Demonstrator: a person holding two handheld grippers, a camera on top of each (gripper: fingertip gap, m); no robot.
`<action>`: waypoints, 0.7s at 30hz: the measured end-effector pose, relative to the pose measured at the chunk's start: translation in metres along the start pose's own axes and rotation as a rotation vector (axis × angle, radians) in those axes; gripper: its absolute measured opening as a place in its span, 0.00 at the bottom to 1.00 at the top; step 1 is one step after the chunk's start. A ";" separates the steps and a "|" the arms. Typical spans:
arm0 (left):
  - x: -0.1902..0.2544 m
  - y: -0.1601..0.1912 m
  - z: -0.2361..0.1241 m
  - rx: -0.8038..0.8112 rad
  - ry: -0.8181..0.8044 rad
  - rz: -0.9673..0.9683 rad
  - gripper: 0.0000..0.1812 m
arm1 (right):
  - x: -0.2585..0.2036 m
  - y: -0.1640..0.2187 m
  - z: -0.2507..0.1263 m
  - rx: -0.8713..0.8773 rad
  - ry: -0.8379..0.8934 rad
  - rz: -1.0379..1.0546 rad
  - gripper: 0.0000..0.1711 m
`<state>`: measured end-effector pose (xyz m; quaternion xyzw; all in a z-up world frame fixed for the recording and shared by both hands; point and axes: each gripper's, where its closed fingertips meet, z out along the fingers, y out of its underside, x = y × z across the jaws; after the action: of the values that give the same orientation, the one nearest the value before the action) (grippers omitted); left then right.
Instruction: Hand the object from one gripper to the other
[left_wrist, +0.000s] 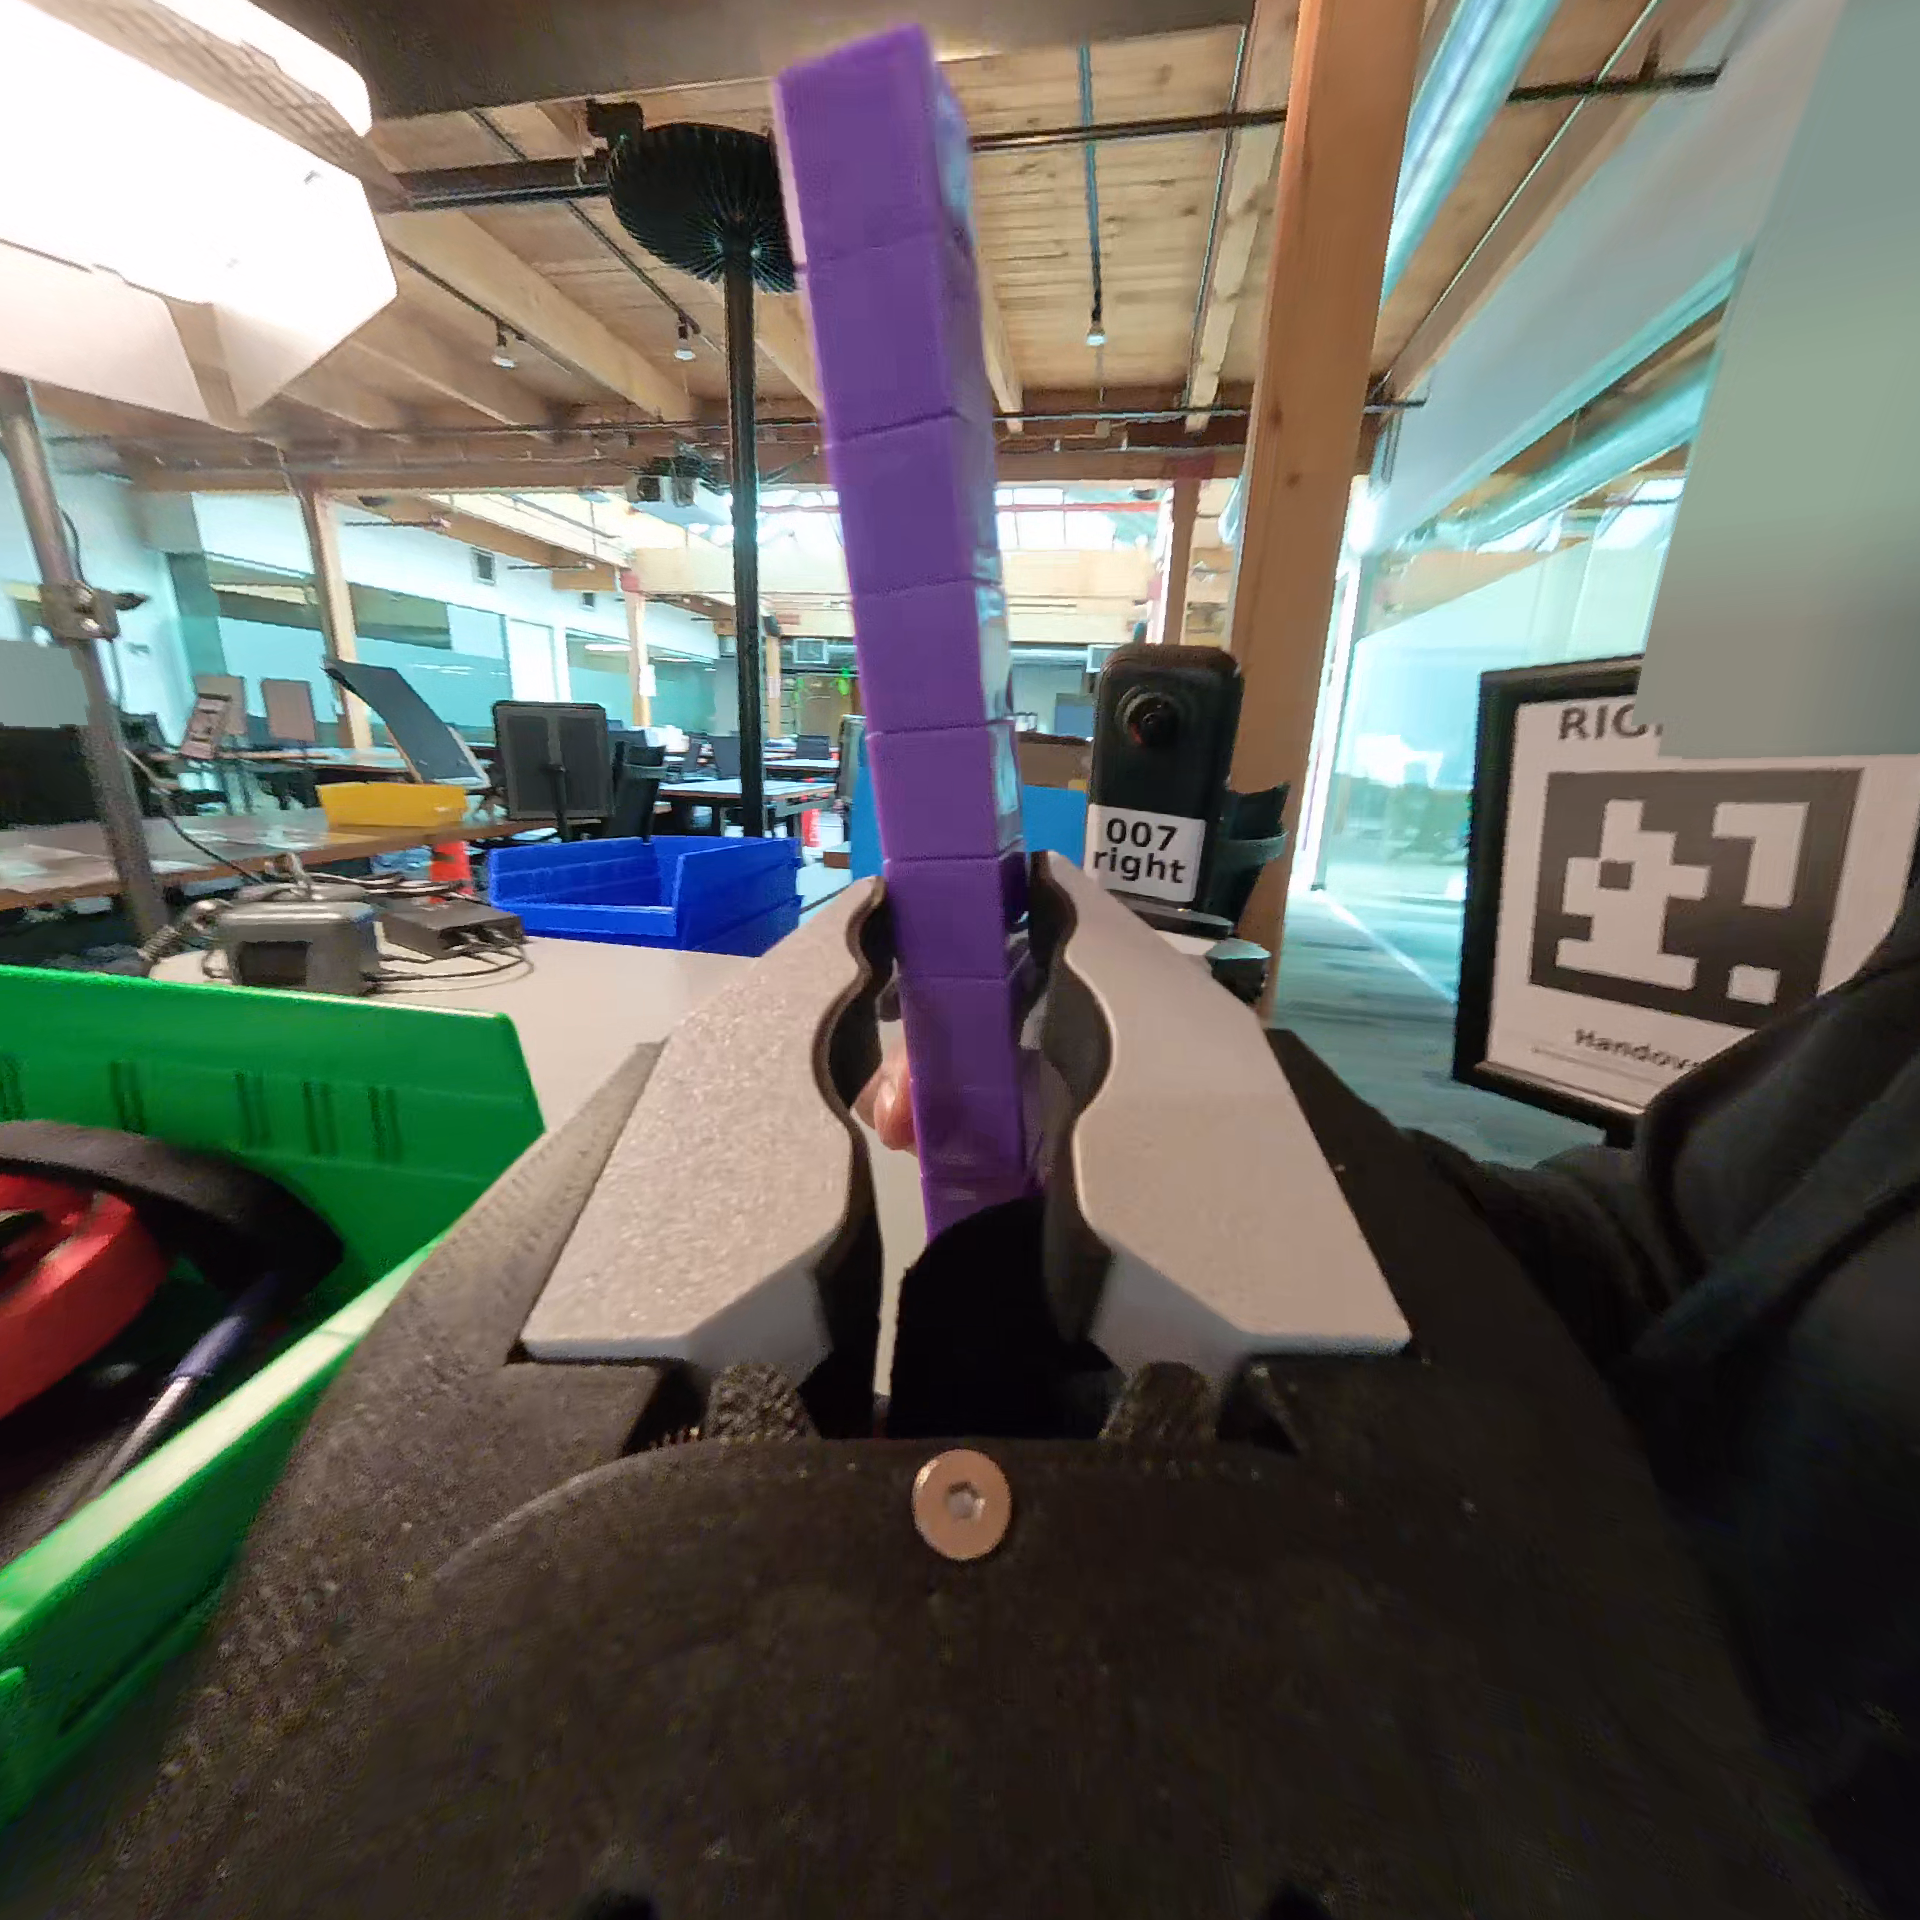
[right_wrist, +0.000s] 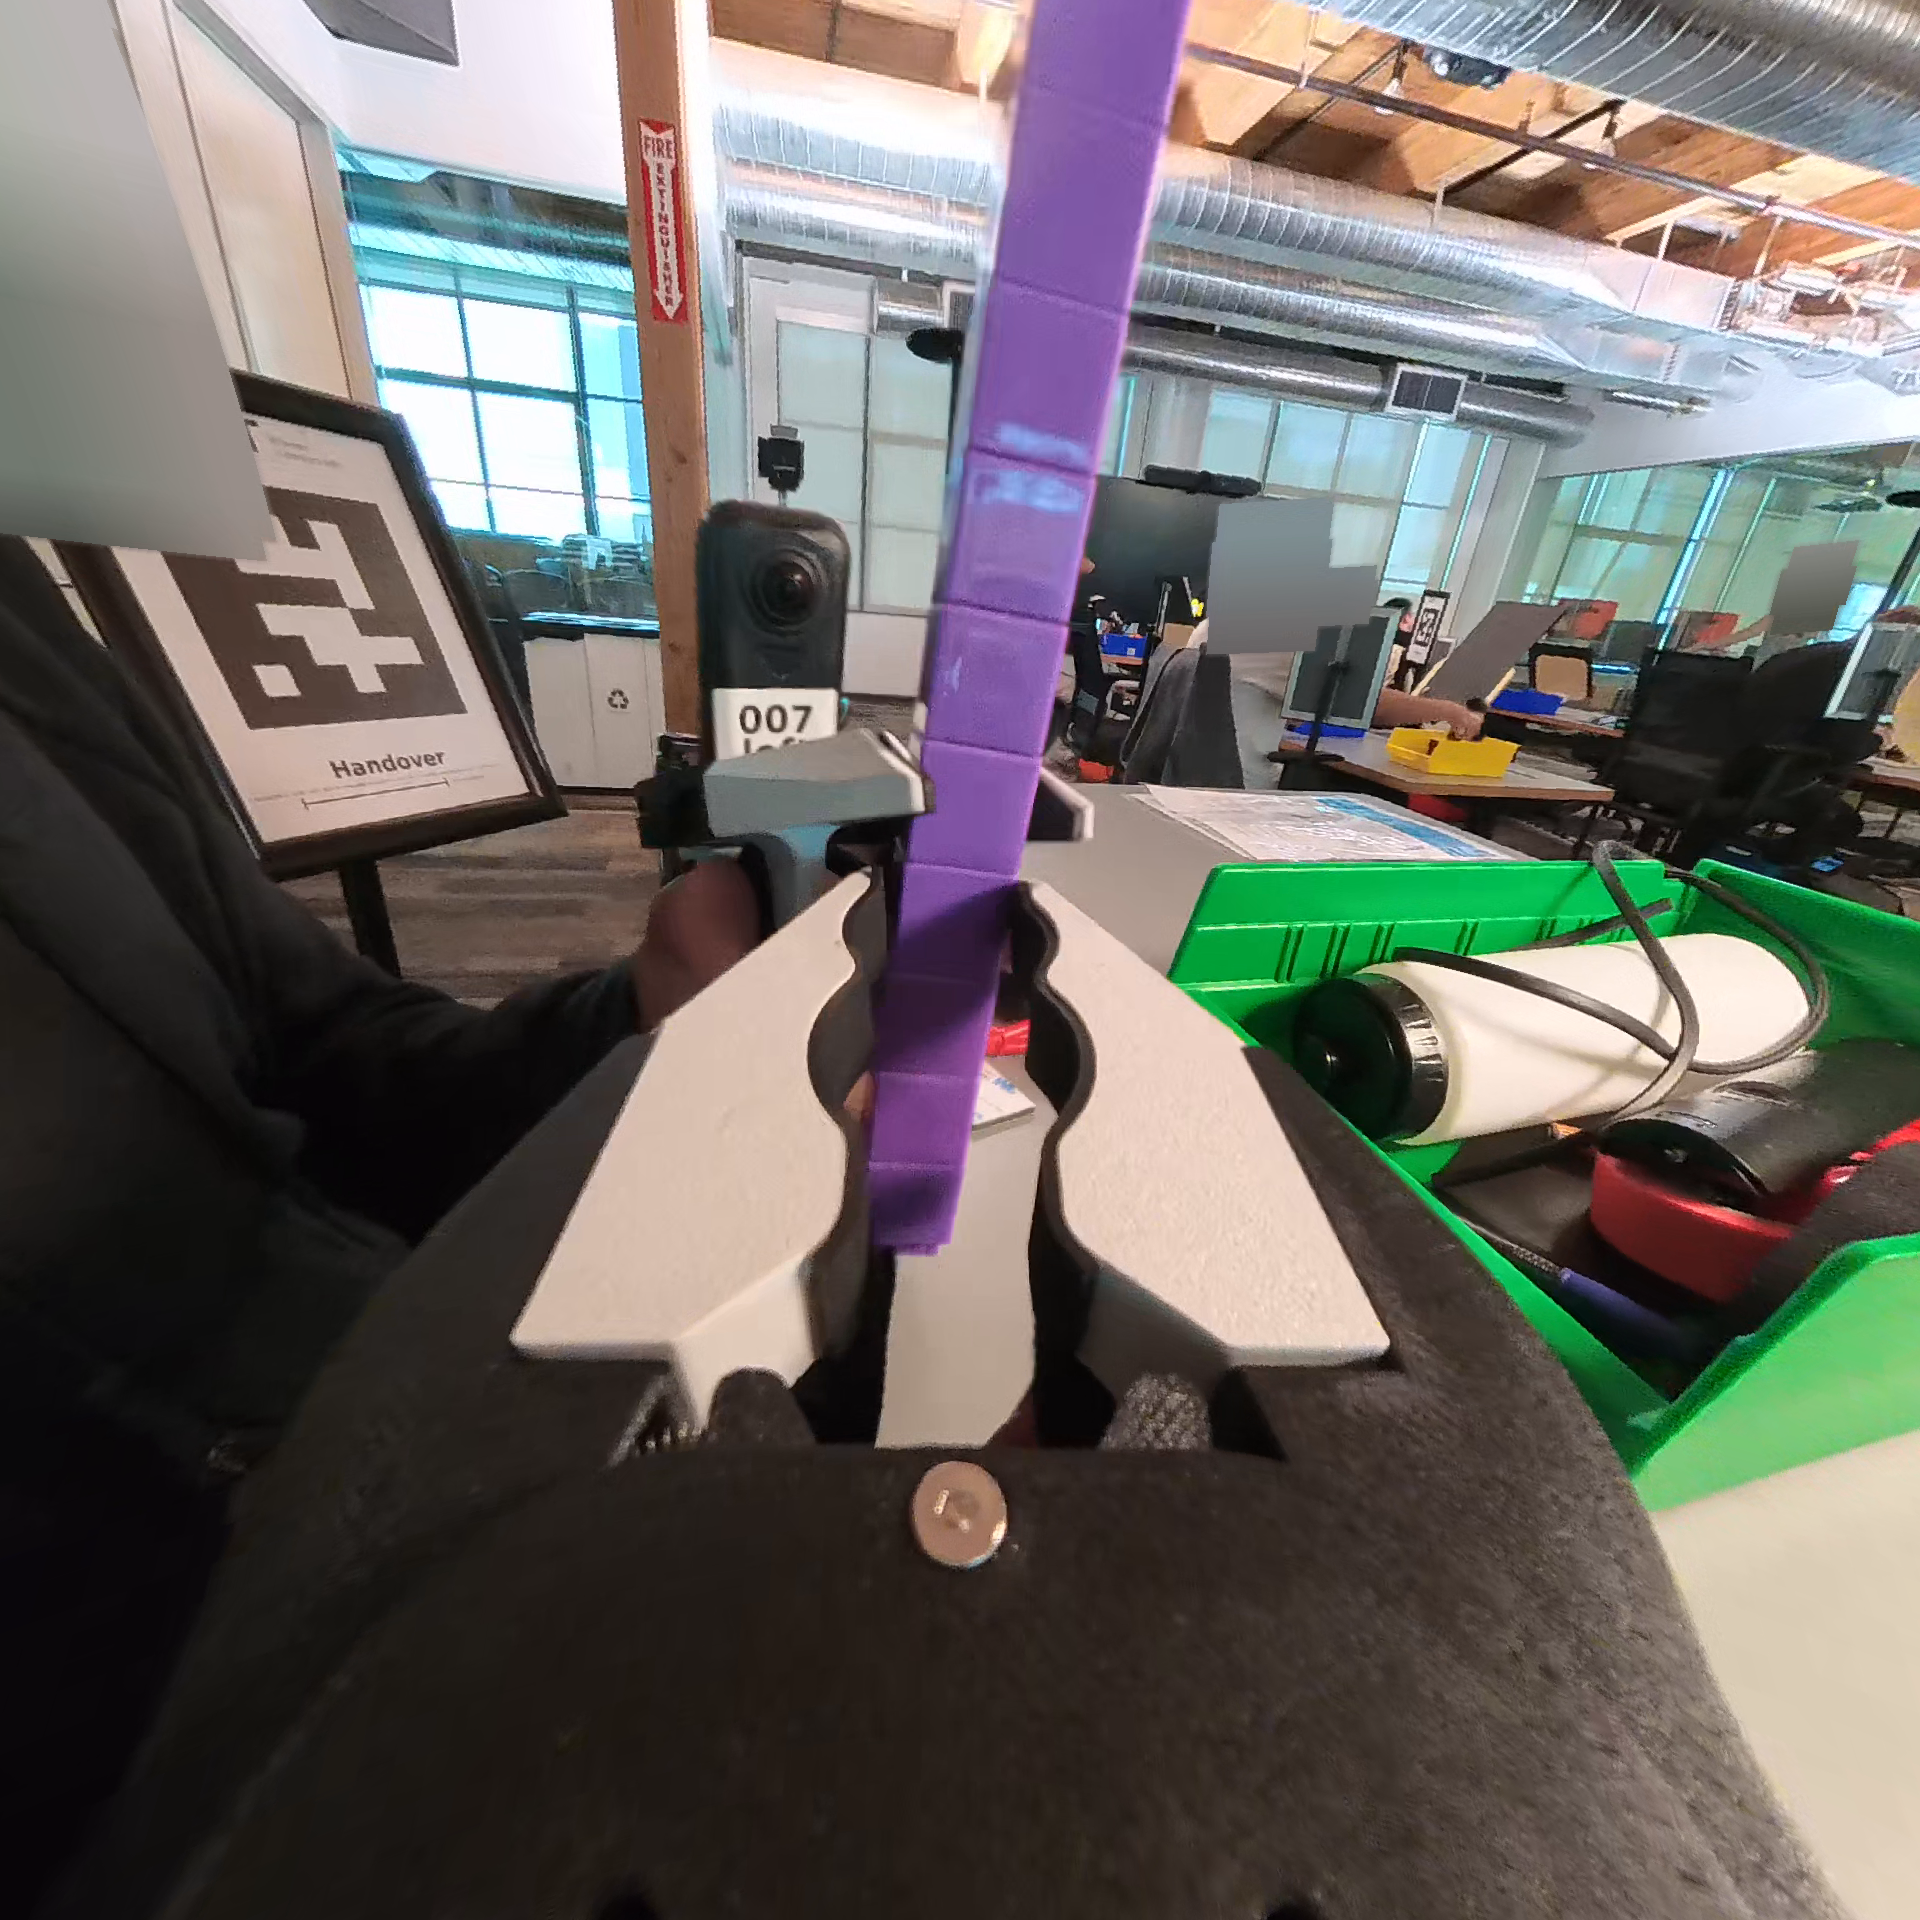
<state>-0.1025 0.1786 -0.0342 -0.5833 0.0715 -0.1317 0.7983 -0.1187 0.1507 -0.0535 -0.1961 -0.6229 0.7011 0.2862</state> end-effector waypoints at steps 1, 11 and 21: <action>-0.001 -0.001 -0.001 0.004 -0.013 0.026 0.14 | -0.001 0.001 0.001 -0.001 -0.003 0.002 0.17; -0.015 -0.015 -0.006 0.098 -0.056 -0.095 0.17 | -0.010 0.016 0.009 -0.074 -0.066 0.026 0.18; -0.011 -0.024 -0.011 0.149 -0.013 -0.115 0.18 | -0.008 0.017 0.006 -0.070 -0.060 0.024 0.15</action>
<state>-0.1191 0.1644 -0.0151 -0.5264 0.0226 -0.1785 0.8310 -0.1192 0.1399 -0.0702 -0.1924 -0.6530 0.6879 0.2517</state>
